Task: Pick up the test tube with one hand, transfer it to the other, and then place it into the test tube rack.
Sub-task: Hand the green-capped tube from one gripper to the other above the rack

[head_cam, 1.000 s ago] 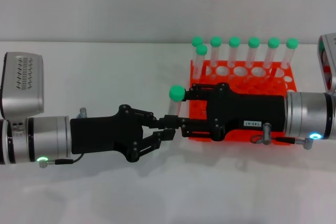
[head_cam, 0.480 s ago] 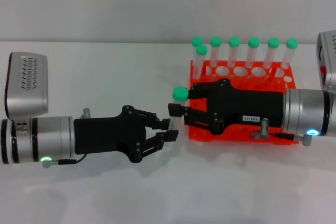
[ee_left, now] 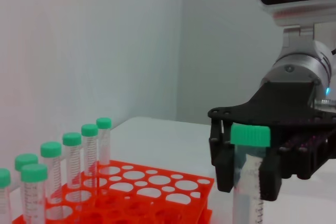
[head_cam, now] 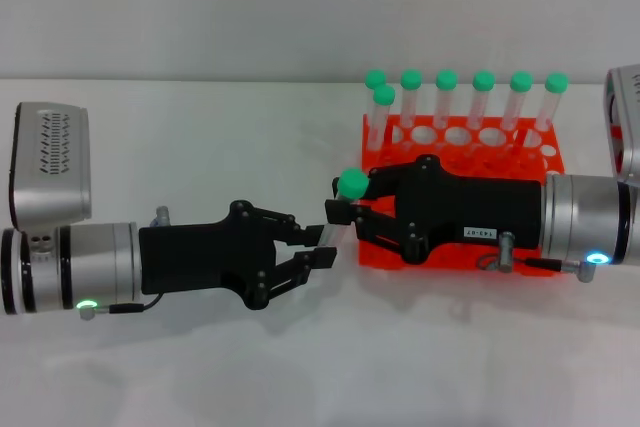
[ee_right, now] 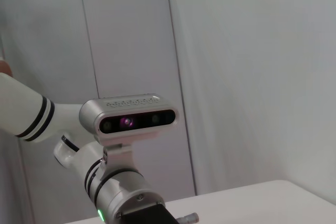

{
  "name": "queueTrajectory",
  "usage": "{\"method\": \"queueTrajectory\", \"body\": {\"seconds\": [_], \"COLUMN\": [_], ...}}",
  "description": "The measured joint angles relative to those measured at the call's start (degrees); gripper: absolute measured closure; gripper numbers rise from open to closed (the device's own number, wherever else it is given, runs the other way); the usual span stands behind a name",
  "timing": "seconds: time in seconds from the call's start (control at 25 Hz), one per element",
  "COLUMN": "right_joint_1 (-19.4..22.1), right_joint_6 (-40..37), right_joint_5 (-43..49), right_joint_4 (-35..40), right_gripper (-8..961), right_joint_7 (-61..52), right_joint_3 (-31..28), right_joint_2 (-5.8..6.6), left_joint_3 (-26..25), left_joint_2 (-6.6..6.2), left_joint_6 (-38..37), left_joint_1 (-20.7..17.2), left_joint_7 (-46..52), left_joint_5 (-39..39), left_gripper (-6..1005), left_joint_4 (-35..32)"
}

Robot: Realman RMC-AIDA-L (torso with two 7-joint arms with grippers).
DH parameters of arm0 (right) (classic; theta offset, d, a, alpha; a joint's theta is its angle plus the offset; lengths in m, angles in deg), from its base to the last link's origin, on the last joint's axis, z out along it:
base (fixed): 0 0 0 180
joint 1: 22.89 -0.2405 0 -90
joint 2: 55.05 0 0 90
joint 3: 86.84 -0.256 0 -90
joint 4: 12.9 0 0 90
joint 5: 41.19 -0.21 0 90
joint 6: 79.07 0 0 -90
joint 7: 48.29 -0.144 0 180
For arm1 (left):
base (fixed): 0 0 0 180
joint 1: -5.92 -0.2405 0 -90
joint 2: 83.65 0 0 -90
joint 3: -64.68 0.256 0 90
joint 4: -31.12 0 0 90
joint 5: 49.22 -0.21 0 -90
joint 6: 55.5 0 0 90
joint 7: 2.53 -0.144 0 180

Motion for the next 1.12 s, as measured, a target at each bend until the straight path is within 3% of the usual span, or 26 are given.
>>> {"method": "queueTrajectory", "body": {"seconds": [0.28, 0.48, 0.84, 1.12], "right_joint_1": [-0.2, -0.2, -0.3, 0.1], "right_joint_6": [0.0, 0.2, 0.4, 2.1], "right_joint_5": [-0.1, -0.1, -0.1, -0.2], "right_joint_4": [0.0, 0.0, 0.1, 0.8], "right_gripper": [741, 741, 742, 743], "right_joint_7": [0.2, 0.2, 0.7, 1.0], "right_joint_3": [0.0, 0.1, -0.4, -1.4], "right_joint_2": [0.02, -0.01, 0.11, 0.41], "left_joint_3": [0.0, -0.1, -0.1, -0.1], "left_joint_2": [0.00, -0.02, -0.18, -0.24], "left_joint_6": [1.9, 2.3, 2.2, 0.6], "left_joint_1": [-0.7, -1.4, -5.1, -10.9], "left_joint_7": [0.6, 1.4, 1.1, -0.4], "left_joint_5": [2.4, 3.3, 7.0, 12.0], "left_gripper": [789, 591, 395, 158], "left_joint_4": [0.0, 0.3, 0.6, 0.3]}}
